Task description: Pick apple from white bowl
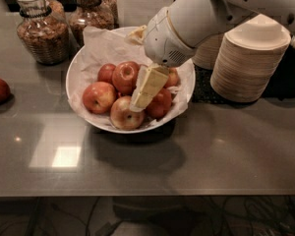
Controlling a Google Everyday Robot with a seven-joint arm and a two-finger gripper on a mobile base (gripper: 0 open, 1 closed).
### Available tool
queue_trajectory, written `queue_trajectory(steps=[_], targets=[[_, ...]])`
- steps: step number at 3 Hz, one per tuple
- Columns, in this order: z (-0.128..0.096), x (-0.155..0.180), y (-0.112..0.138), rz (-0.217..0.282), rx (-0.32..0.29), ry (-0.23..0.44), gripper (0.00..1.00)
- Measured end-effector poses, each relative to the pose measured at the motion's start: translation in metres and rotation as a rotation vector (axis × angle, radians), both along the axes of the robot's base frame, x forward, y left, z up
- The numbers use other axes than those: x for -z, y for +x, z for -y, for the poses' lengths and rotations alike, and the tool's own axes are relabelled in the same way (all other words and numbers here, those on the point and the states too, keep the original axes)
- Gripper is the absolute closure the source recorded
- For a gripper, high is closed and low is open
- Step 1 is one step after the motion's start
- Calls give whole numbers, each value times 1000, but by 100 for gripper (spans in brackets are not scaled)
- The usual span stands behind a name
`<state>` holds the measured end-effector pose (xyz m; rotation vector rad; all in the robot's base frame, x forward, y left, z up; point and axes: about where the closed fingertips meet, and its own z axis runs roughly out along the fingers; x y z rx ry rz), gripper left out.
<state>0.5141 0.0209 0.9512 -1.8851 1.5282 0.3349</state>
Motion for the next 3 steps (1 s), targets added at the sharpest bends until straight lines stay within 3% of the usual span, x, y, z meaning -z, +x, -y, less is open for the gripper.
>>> queue_trajectory(steps=[1, 3], targets=[[-19, 2, 18, -51, 6, 50, 9], [-28, 11, 44, -131, 52, 115, 10]])
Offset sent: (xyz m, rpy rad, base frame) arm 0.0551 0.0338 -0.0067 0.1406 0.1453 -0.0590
